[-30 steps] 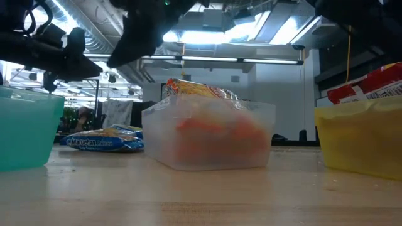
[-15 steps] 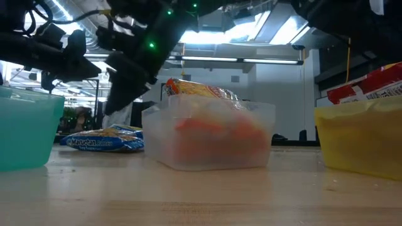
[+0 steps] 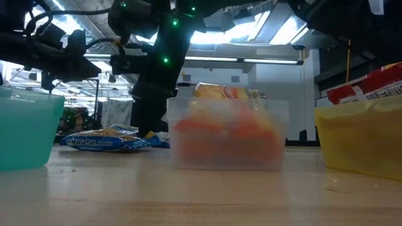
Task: Sort Maruchan noodles
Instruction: Put the bottom right blue noodle pack into the green bin
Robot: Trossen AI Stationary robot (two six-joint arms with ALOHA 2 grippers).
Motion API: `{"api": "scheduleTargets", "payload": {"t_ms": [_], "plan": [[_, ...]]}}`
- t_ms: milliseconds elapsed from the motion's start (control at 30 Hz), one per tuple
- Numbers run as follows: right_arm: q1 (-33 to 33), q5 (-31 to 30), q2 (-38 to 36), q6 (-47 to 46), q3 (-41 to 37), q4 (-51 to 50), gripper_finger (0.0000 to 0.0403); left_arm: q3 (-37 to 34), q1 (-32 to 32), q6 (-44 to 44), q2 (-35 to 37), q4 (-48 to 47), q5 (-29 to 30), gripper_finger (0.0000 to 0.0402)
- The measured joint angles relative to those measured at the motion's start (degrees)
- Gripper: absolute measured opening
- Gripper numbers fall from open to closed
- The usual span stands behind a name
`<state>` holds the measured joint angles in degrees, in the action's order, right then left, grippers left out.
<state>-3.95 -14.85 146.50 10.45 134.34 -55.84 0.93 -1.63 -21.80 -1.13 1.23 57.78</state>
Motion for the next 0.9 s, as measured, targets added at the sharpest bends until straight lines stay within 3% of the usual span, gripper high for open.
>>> {"api": "scheduleTargets", "payload": {"t_ms": [100,567,900], "plan": [[-0.13,0.16,0.0,0.29,0.0,-0.15,0.0292,0.0,0.0,0.02,0.0,0.0,-0.02,0.0066],[0.44,12.47,1.42,3.11,-1.04,12.34,0.0292,0.0,0.0,1.42,0.0,-0.02,0.01,0.0066],[1.02,3.23,4.08,3.06,-0.85,16.1,0.0286,-0.02,0.0,1.63,0.0,-0.02,0.01,0.0066]]}}
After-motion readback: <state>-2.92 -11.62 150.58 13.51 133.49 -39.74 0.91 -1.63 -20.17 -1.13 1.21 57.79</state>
